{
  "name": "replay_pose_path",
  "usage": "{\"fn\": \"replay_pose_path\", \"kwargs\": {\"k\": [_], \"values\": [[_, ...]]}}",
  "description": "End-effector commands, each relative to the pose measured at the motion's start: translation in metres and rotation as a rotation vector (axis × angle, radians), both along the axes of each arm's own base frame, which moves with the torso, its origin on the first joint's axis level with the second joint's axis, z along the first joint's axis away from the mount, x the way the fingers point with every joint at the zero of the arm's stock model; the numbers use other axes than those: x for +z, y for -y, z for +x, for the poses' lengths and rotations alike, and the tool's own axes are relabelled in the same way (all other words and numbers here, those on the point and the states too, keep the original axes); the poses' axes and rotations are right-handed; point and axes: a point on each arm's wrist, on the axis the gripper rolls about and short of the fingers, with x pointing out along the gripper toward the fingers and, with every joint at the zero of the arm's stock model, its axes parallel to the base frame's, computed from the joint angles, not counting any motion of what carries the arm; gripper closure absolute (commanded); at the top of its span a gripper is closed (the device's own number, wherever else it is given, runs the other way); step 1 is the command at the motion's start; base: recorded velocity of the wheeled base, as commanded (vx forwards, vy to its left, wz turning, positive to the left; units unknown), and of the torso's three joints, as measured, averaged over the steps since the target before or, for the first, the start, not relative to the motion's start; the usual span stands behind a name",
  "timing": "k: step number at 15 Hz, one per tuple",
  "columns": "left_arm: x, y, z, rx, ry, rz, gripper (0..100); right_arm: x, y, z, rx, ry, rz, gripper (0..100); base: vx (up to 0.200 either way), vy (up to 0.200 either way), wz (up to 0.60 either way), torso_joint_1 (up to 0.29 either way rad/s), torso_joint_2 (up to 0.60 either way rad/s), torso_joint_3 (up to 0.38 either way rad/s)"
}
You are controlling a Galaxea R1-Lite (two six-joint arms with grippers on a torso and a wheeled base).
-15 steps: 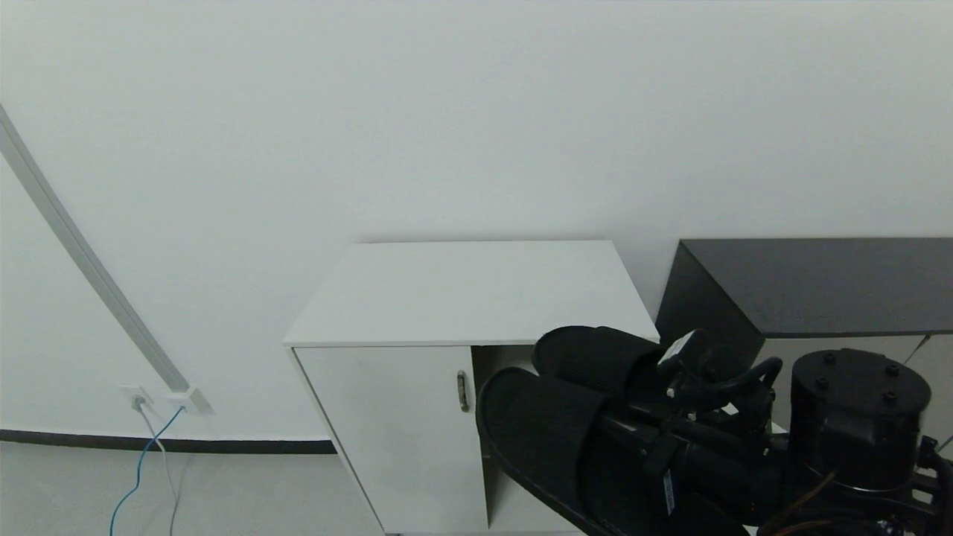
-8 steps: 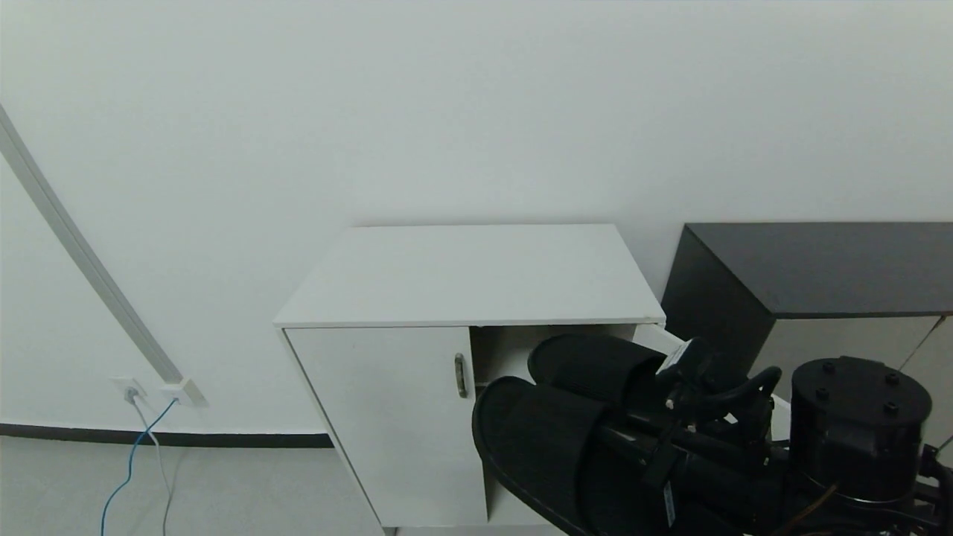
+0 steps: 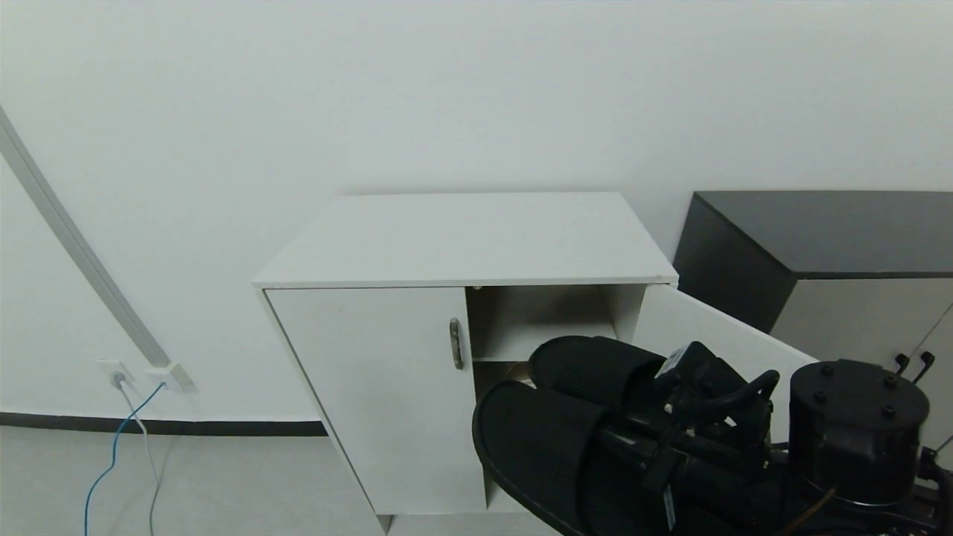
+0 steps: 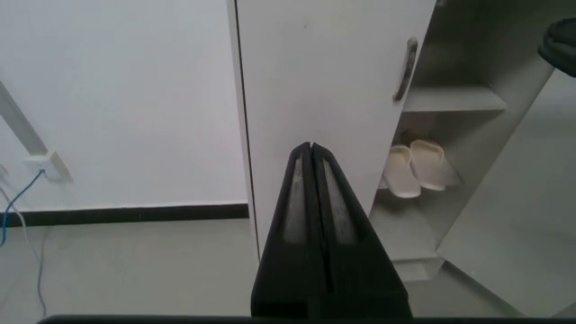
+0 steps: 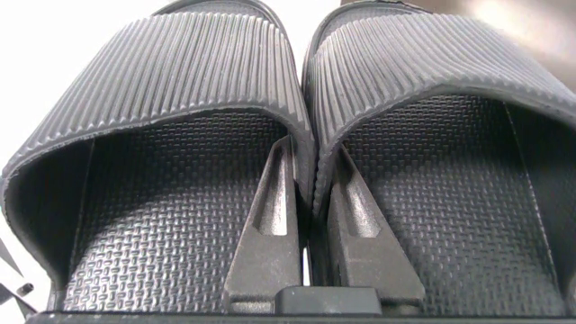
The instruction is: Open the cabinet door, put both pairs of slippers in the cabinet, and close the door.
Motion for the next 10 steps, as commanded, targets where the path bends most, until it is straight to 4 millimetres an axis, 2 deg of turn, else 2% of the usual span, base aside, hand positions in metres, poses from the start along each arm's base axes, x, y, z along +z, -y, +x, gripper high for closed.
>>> {"fn": "replay_pose_path", "kwargs": {"k": [1, 10], "values": [[0.0000, 0.0000, 0.0001, 0.001, -0.001, 0.000, 100, -0.0015, -0.0004, -0.0006, 0.003, -0.003, -0.005, 100, 0.000, 0.000, 0.00, -0.212, 0.52, 0.320], [0.0000, 0.0000, 0.0001, -0.001, -0.001, 0.000, 100, -0.0051, -0.0006, -0.0024, 0.009, -0.013, -0.017, 100, 0.000, 0.000, 0.00, -0.177, 0.50, 0.327]]}}
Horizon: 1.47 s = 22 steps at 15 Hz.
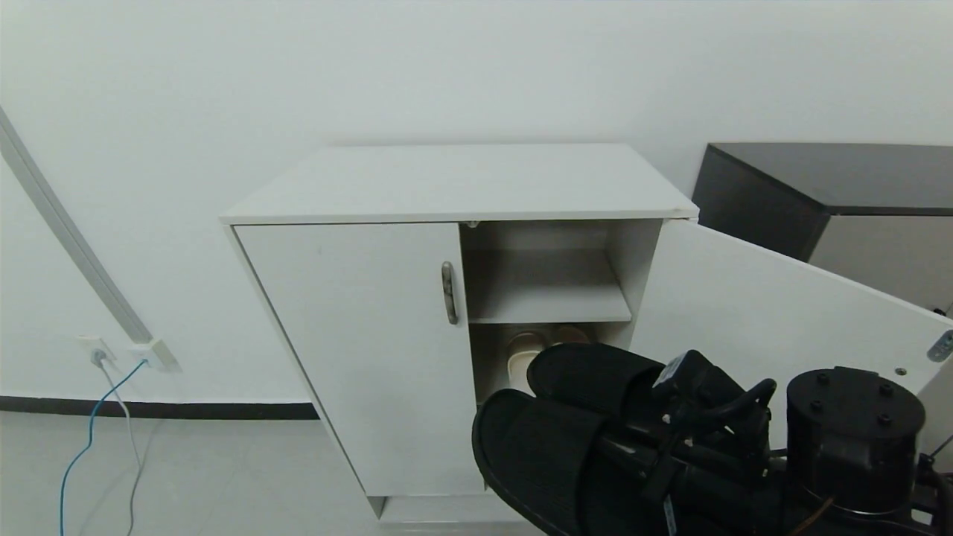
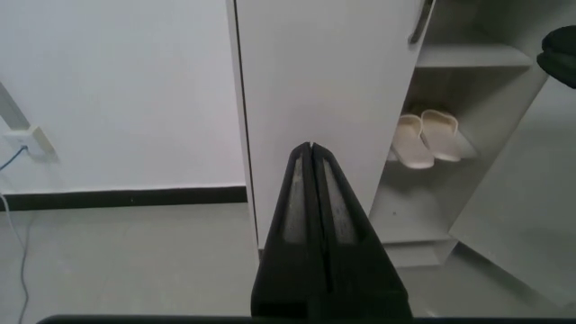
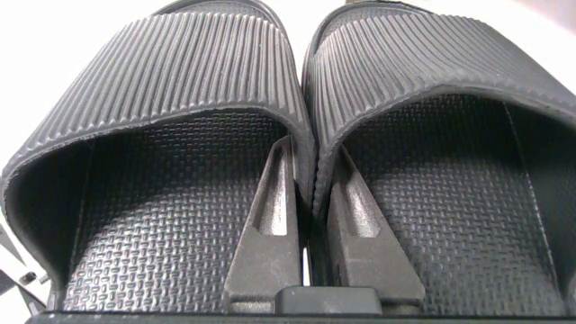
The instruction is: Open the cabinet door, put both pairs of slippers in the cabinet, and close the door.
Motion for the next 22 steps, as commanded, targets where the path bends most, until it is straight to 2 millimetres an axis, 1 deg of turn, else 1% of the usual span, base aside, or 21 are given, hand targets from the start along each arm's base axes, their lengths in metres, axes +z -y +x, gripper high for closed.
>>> {"fn": "replay_pose_path", "kwargs": {"k": [1, 7, 13, 16, 22], "values": [[0.0000, 0.0000, 0.0001, 0.000, -0.001, -0.001, 100, -0.0011, -0.0004, 0.0000, 0.000, -0.002, -0.003, 100, 0.000, 0.000, 0.00, -0.139, 0.48, 0.330], [0.0000, 0.0000, 0.0001, 0.001, -0.001, -0.002, 100, -0.0069, -0.0016, -0.0020, 0.012, -0.018, -0.023, 100, 0.000, 0.000, 0.00, -0.113, 0.46, 0.351], [-0.0004, 0.0000, 0.0002, 0.001, -0.003, 0.001, 100, -0.0075, -0.0016, -0.0020, 0.010, -0.019, -0.024, 100, 0.000, 0.000, 0.00, -0.032, 0.42, 0.384], [0.0000, 0.0000, 0.0001, 0.001, -0.001, 0.001, 100, -0.0087, -0.0002, -0.0026, 0.009, -0.022, -0.027, 100, 0.000, 0.000, 0.00, 0.001, 0.11, 0.110], [0.0000, 0.0000, 0.0001, 0.001, -0.001, -0.001, 100, -0.0061, -0.0002, -0.0026, 0.009, 0.006, 0.002, 100, 0.000, 0.000, 0.00, 0.000, 0.00, 0.000]]}}
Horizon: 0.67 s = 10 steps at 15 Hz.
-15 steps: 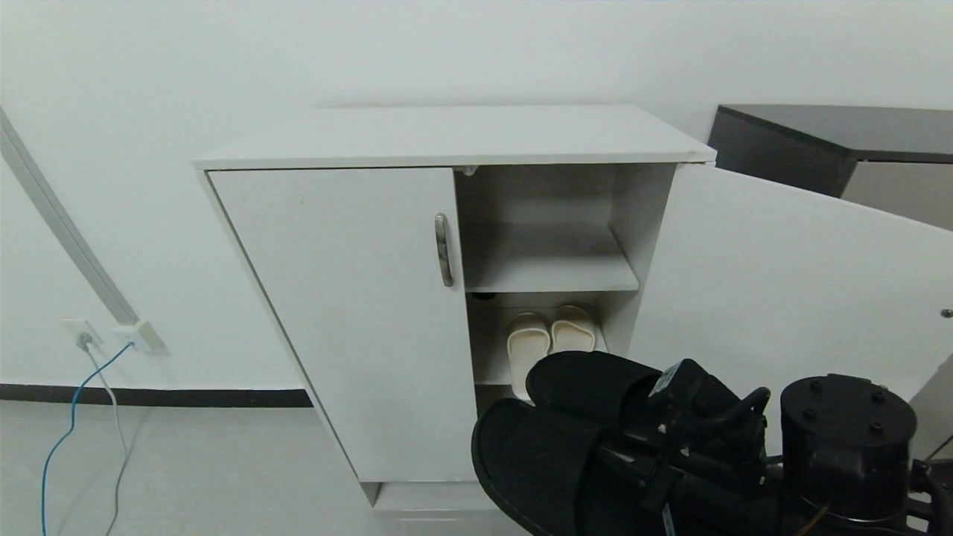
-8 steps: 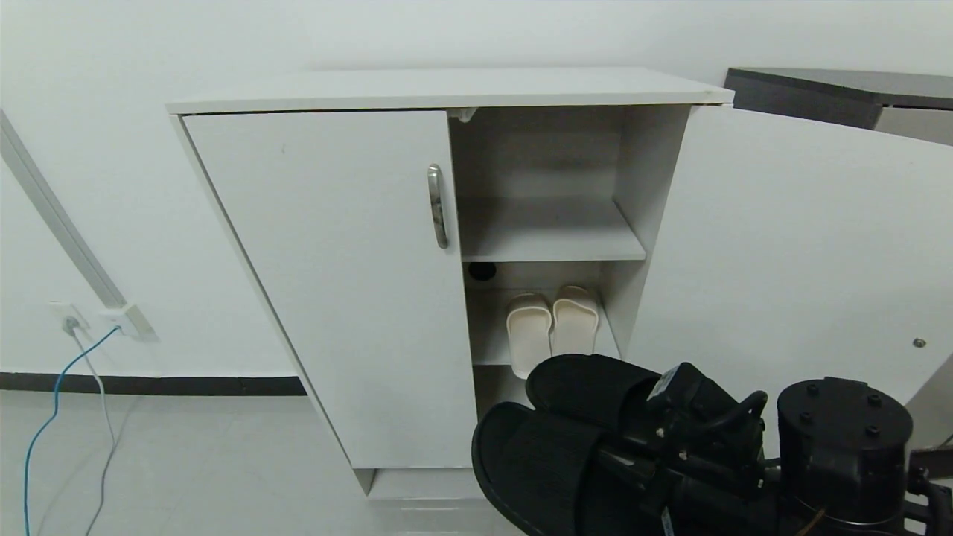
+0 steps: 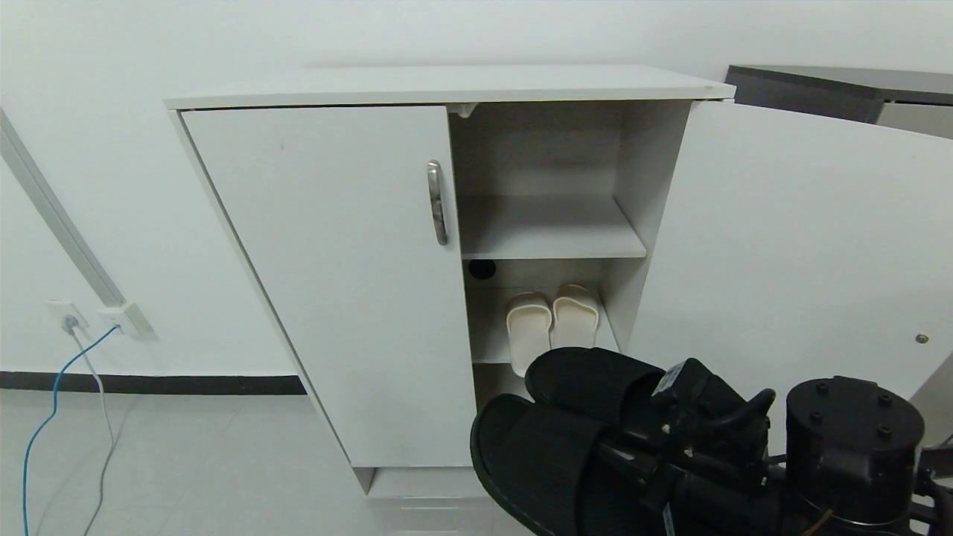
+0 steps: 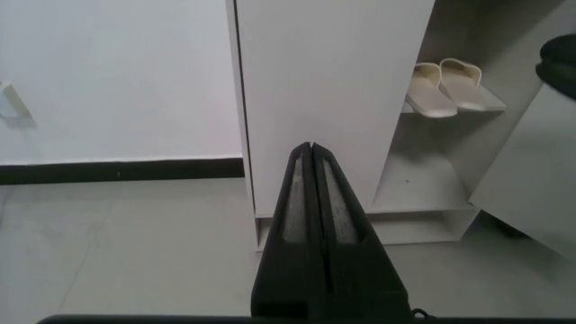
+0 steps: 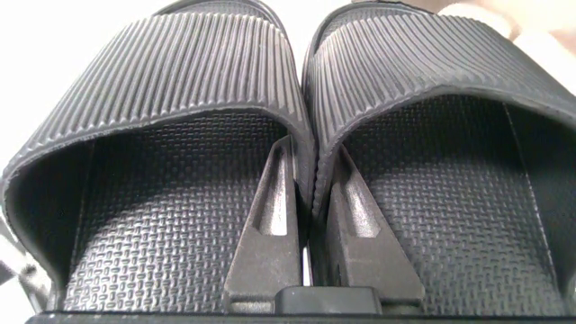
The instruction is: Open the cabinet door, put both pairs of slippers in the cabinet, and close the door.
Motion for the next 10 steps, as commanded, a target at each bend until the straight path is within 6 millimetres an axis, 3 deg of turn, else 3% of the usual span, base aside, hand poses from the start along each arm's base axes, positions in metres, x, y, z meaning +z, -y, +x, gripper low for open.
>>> {"fn": "replay_pose_path", "kwargs": {"k": [1, 4, 6, 10], "values": [[0.000, 0.000, 0.000, 0.000, -0.002, 0.000, 100, -0.001, -0.003, 0.003, -0.010, 0.007, 0.005, 100, 0.000, 0.000, 0.00, 0.000, 0.00, 0.000], [0.000, 0.000, 0.000, -0.001, -0.002, 0.000, 100, -0.001, -0.033, 0.021, -0.225, 0.041, 0.025, 100, 0.000, 0.000, 0.00, 0.000, 0.00, 0.000], [0.000, 0.000, 0.000, -0.001, -0.002, 0.000, 100, 0.002, -0.057, 0.022, -0.297, 0.030, 0.072, 100, 0.000, 0.000, 0.00, 0.000, 0.00, 0.000], [0.000, 0.000, 0.000, -0.001, -0.002, 0.000, 100, 0.011, -0.086, 0.033, -0.472, -0.011, 0.088, 100, 0.000, 0.000, 0.00, 0.000, 0.00, 0.000]]}}
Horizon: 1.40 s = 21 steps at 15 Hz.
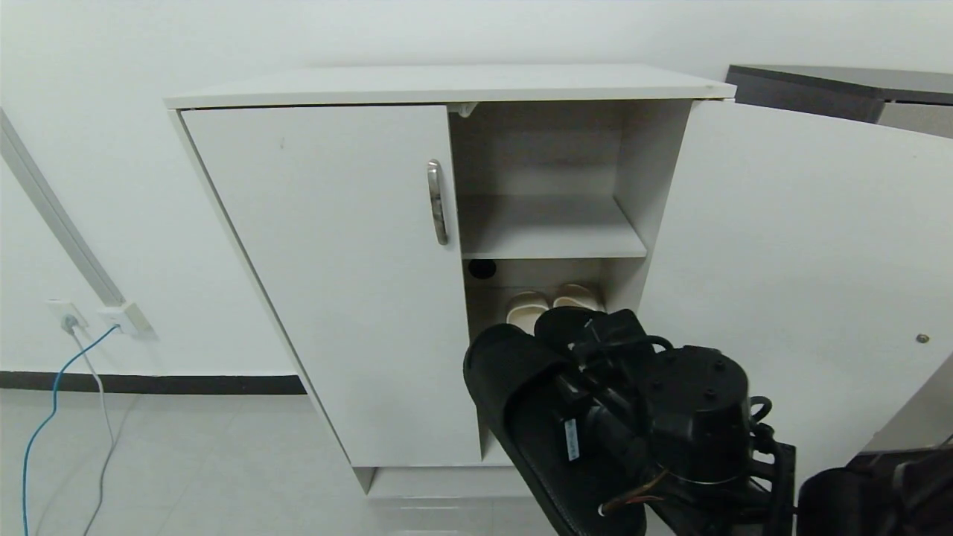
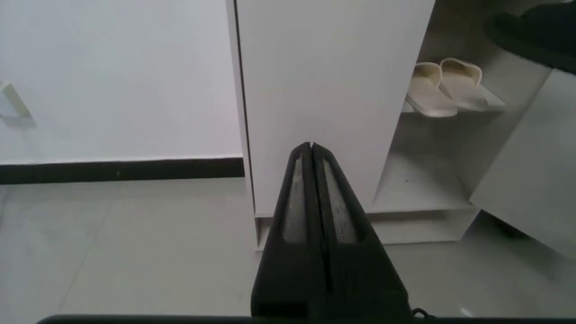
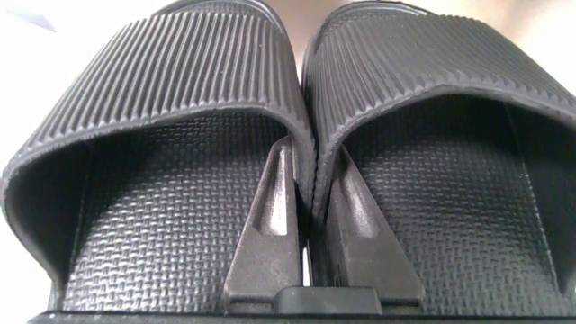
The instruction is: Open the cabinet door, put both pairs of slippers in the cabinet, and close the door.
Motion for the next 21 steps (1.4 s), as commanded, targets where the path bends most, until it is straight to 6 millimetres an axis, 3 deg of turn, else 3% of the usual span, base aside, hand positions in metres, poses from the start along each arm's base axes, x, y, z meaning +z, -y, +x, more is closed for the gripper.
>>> {"fn": "replay_pose_path", "kwargs": {"k": [1, 7, 17, 21], "values": [[0.000, 0.000, 0.000, -0.001, -0.001, -0.001, 100, 0.006, -0.020, 0.006, -0.073, -0.023, 0.016, 100, 0.000, 0.000, 0.00, 0.000, 0.00, 0.000], [0.000, 0.000, 0.000, -0.001, -0.001, -0.001, 100, 0.033, -0.045, 0.007, -0.287, -0.115, 0.006, 100, 0.000, 0.000, 0.00, 0.000, 0.00, 0.000], [0.000, 0.000, 0.000, -0.001, -0.001, -0.001, 100, 0.078, -0.047, 0.027, -0.364, -0.005, 0.037, 100, 0.000, 0.000, 0.00, 0.000, 0.00, 0.000], [0.000, 0.000, 0.000, -0.001, -0.001, -0.001, 100, 0.081, -0.047, 0.050, -0.405, 0.009, 0.063, 100, 0.000, 0.000, 0.00, 0.000, 0.00, 0.000]]}}
